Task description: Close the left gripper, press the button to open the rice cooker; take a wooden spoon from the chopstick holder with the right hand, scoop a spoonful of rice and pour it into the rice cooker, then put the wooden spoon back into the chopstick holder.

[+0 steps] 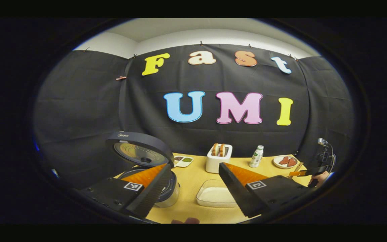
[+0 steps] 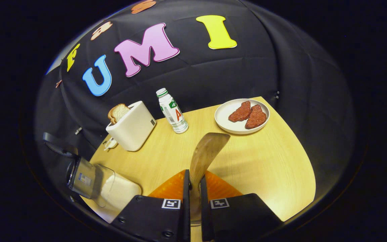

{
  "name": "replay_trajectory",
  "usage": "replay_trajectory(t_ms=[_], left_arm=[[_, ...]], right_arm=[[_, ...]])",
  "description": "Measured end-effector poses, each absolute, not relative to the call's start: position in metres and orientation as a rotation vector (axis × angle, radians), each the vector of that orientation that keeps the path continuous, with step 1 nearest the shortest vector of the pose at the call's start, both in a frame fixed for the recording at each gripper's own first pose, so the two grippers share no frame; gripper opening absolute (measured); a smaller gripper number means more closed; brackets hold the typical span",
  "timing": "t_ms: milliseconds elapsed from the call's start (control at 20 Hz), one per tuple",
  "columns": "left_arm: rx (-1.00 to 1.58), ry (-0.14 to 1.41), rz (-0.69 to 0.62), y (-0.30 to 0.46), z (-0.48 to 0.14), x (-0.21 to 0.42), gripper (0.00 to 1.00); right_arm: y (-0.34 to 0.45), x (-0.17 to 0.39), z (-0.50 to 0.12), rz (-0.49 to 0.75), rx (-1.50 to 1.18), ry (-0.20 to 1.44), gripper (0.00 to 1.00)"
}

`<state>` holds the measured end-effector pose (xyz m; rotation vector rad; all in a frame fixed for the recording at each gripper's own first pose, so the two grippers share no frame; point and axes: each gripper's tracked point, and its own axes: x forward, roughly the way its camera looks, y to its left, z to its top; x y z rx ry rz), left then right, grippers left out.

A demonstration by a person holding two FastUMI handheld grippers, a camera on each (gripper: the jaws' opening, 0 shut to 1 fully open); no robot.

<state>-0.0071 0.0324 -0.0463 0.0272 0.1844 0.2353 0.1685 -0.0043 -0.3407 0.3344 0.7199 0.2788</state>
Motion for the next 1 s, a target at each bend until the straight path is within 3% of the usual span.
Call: replay_trajectory(t_ms=[50,200,600,1000], left_arm=[[0.029,0.185,0.235,0.032,-0.047,-0.007,0.97],[0.029,0.182,0.228,0.036,-0.046,-0.008,0.97],[0.030,0.159,0.180,0.052,-0.043,-0.012,0.97],[0.005,0.128,0.113,0.081,-0.041,-0.025,0.97]], right_arm=[[-0.005,0.167,-0.340,0.281,0.324,0.712,0.12],[-0.007,0.166,-0.321,0.261,0.319,0.664,0.06],[-0.015,0.165,-0.244,0.196,0.378,0.521,0.06],[0.073,0.136,-0.161,0.293,0.328,0.388,0.06]])
